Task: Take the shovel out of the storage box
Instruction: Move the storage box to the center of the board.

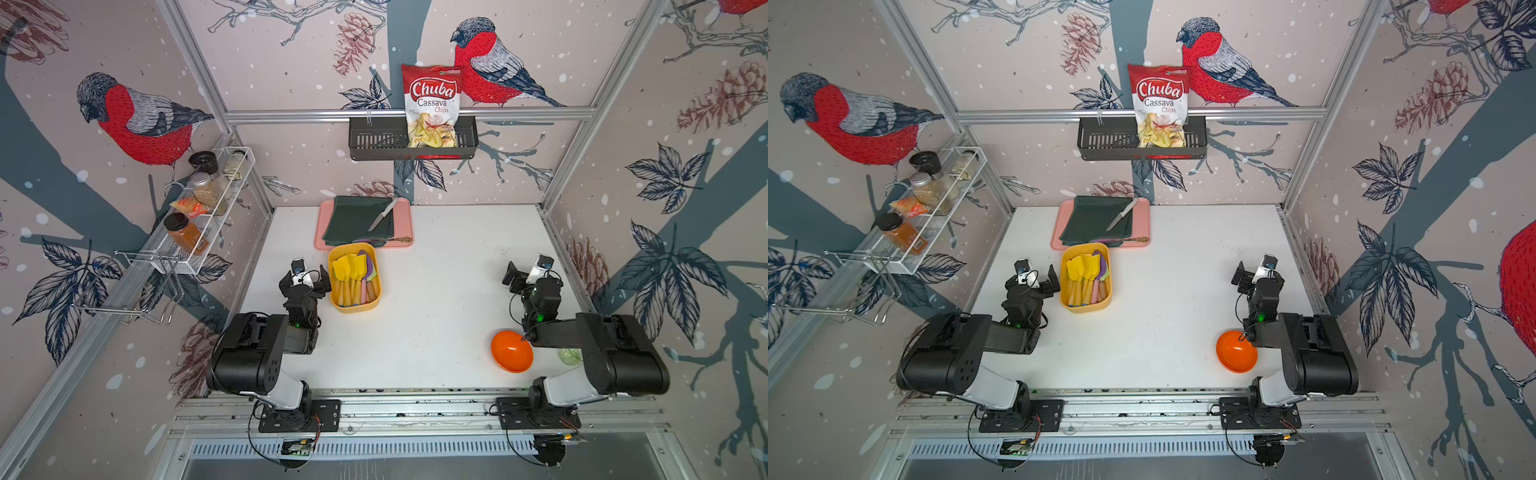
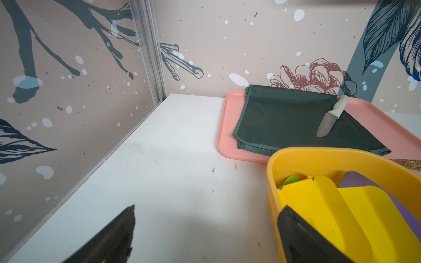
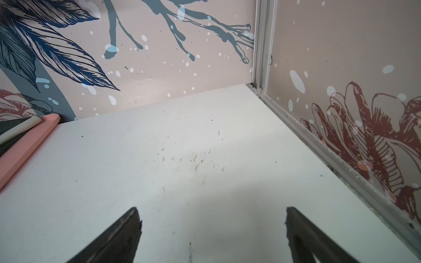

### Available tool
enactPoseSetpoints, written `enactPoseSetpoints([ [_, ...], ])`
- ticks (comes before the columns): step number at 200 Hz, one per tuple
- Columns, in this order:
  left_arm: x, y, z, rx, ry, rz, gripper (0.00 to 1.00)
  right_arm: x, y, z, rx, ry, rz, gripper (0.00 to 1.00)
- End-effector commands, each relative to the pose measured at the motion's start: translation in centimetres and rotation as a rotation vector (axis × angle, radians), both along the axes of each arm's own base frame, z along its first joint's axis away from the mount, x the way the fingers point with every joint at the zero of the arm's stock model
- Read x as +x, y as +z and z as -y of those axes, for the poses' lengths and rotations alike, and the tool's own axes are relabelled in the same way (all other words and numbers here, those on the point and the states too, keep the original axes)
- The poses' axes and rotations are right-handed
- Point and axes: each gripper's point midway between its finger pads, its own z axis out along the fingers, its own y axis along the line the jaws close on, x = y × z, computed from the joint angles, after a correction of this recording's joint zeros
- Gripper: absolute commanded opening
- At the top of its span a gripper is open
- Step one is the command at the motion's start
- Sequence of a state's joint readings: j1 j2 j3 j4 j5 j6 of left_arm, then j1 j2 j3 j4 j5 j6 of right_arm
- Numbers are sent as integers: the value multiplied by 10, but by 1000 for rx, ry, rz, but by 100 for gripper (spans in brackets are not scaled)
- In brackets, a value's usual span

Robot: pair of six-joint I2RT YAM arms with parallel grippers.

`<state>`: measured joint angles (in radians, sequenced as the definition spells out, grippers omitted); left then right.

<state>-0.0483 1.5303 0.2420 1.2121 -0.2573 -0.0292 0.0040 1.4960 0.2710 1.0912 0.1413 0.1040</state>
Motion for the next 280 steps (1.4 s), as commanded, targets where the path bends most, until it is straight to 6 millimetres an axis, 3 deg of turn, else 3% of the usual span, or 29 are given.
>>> enactPoseSetpoints([
  [1, 2, 6, 0, -4, -5, 24, 98, 1, 6, -1, -9, 6, 21, 100],
  [131, 1, 7, 0, -5, -4, 26, 96, 1, 7, -1, -7, 8, 28, 100],
  [165, -13, 34, -7, 11, 84, 67, 94, 2, 31, -10, -50, 18, 26, 100],
  [180, -11, 50, -9, -117, 137, 15, 93, 15, 48, -25, -6, 25, -51, 100],
  [194, -10, 63, 7, -301, 67, 16, 91, 23, 60, -58, 135, 124, -83, 100],
  [208, -7, 64, 26, -438, -18, -4, 89, 27, 68, -100, 248, 228, -113, 100],
  [221, 0, 51, 36, -481, -49, -76, 89, 29, 71, -152, 317, 348, -163, 100],
  [244, 14, 23, 51, -521, -99, -213, 86, 30, 58, -240, 331, 512, -310, 100],
  [264, 20, -3, 57, -541, -98, -328, 80, 22, 46, -306, 383, 656, -389, 98],
  [280, 20, -13, 56, -550, -82, -347, 76, 15, 34, -354, 335, 734, -448, 97],
])
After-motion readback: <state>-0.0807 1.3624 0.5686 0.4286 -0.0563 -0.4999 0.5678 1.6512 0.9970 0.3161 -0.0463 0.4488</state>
